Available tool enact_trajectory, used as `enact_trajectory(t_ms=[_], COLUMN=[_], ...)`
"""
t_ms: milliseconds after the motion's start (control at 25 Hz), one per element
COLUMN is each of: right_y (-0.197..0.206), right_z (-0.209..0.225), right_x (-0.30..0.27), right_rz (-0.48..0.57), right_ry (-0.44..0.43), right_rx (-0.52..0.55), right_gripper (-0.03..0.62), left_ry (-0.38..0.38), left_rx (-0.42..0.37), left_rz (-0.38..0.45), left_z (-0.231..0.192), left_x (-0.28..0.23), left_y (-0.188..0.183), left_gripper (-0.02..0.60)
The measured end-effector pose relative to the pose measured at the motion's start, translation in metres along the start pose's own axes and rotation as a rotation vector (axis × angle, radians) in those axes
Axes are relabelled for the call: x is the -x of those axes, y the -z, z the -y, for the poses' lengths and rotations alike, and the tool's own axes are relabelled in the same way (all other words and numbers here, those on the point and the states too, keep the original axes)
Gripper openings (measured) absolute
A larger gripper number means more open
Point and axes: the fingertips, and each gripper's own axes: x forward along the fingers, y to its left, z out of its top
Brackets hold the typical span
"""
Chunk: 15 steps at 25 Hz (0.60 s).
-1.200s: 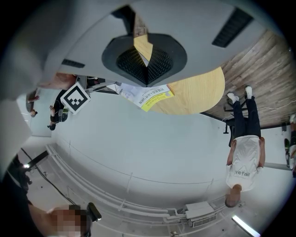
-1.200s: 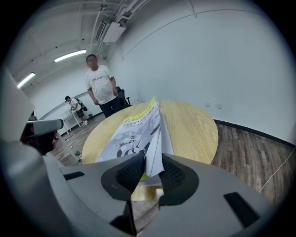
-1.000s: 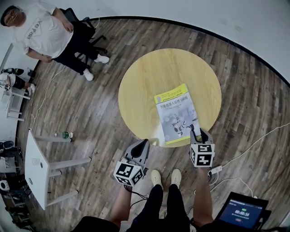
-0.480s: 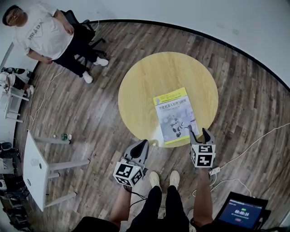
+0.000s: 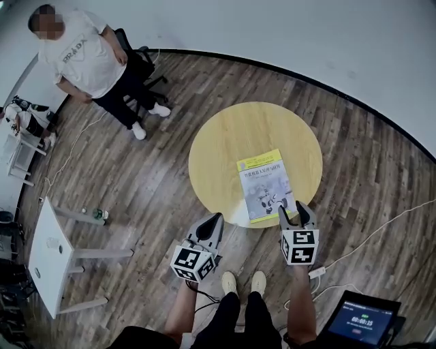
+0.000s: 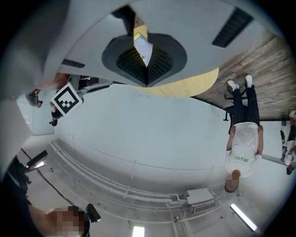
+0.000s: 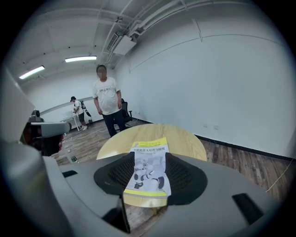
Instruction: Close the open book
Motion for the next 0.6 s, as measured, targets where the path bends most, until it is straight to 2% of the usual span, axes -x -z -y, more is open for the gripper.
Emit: enact_trajectory(t_ms=[40,120,160,280,600], right_y=[-0.006,-0.021,-0.029,-0.053,-0.111], right_z=[-0.006,-0.014,-0.018,-0.029,-0.074], right_x=[0.008,0.025,0.034,0.063,0.134], right_rz=[0.017,0.059,0.079,0.131,0.268], right_ry=[-0.006,0.001,0.006,0.007,-0.056], right_rx=[0.0,0.007,0.01,0.009,0.026], right_gripper=[0.208,0.106,0.1,0.023,0.005], left_ry=[0.002,0.006,0.008,0.013,0.048], left_rx=[-0.005,-0.016,-0.021,-0.034,-0.07], left_rz=[0.012,0.037,0.049,0.077,0.14], left_z=[0.002,0.007,0.01,0.016,0.047], left_x=[0.005,0.016,0.022,0.04,0.088], left_y=[-0.006,-0.02,-0.028,-0.051,-0.099], left_gripper=[-0.002,-0.002,-0.002,-0.002,-0.002])
